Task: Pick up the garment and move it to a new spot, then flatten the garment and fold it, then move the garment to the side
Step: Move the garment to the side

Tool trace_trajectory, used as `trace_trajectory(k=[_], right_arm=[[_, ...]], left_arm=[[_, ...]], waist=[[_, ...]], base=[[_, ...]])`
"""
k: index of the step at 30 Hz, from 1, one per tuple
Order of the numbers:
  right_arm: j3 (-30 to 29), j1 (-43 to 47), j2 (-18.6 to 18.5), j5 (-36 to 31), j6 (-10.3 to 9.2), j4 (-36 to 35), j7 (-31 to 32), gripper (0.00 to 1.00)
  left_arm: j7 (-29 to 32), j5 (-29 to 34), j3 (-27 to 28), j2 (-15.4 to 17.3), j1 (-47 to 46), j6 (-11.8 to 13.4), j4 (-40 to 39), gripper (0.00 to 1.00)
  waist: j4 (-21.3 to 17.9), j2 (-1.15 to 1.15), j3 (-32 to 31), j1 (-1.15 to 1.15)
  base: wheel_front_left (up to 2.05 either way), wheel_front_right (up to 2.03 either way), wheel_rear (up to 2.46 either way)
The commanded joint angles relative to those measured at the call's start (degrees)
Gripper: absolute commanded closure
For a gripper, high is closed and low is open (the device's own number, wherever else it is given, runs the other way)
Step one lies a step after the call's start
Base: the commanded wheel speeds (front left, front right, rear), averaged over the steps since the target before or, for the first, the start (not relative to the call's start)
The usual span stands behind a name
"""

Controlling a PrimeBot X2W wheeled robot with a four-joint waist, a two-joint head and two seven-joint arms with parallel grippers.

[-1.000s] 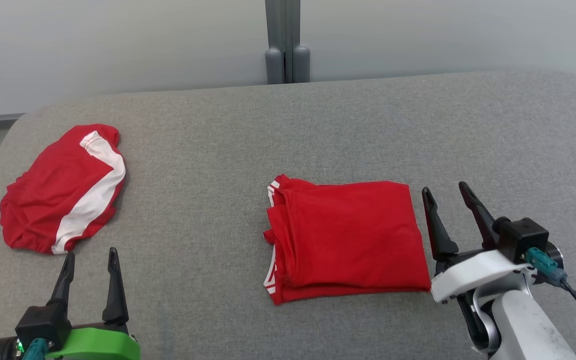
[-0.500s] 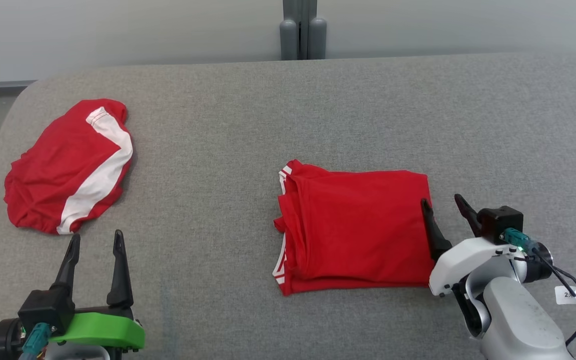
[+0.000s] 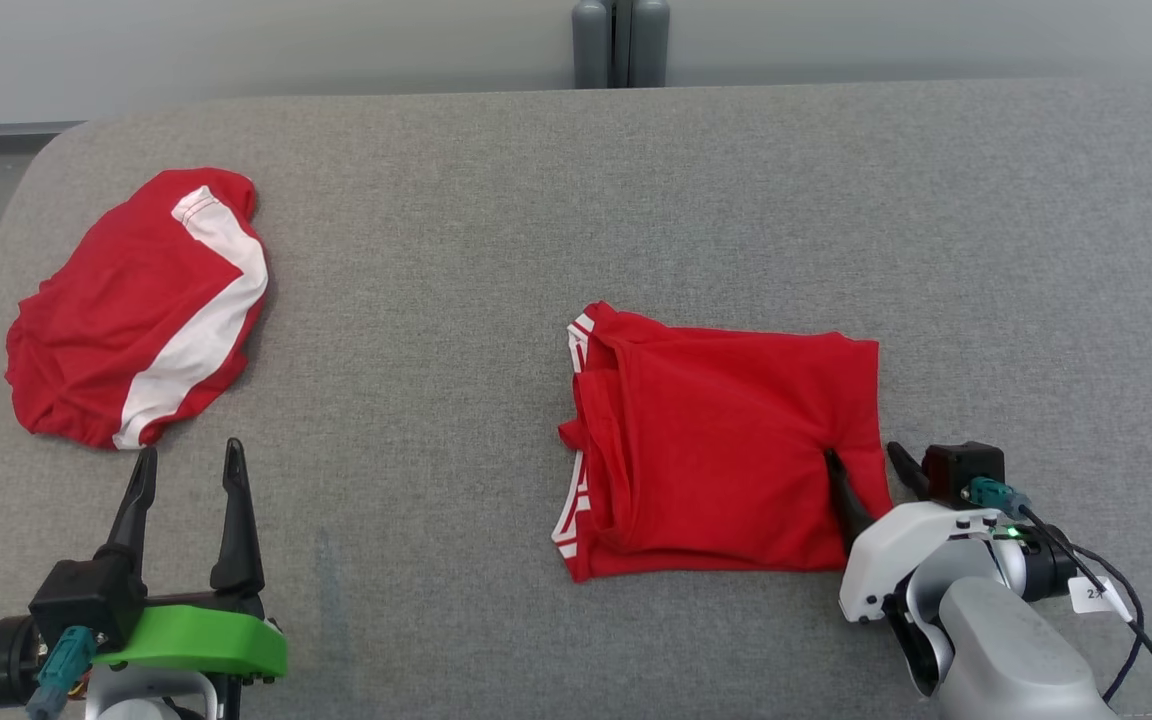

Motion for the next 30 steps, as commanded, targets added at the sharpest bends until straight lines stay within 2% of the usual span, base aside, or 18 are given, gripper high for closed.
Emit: trace_trajectory(k=[1,7,13,21,30], right_arm=[[0.87,0.67,0.71,1.21,-0.01,2.17,0.86,0.98],[2.92,-4.59,-0.29,3.50,-0.02,1.41,0.49,1.00],[4.75,-11.09,-4.59,4.06,-0.06,2.09,0.44,1.00],[7.81,-23.54,-13.10,3.52,-0.06,0.55,3.07,1.00],[7.51,-32.85,-24.72,4.25,-0.06,-4.72,6.07,1.00]], left_arm=[[-0.02,0.10,0.15,0.25,-0.69,-0.19,0.16,0.00],[-0.02,-0.08,0.19,0.07,-1.53,-0.19,-0.29,0.00],[-0.01,-0.33,-0.89,0.17,-3.65,-0.19,-1.30,0.00],[-0.01,-2.11,-1.97,1.56,-8.61,-0.19,-5.19,0.00],[-0.01,-3.13,-3.47,5.87,-13.85,-0.19,-10.61,0.00]], waist=[[-0.03,0.00,0.14,0.00],[-0.09,0.00,1.19,0.00],[-0.06,0.00,4.16,0.00],[-3.47,0.00,14.28,0.00],[-9.71,0.00,24.77,0.00]], base=[[0.00,0.00,0.00],[0.00,0.00,0.00],[0.00,0.00,0.00],[0.00,0.00,0.00],[0.00,0.00,0.00]])
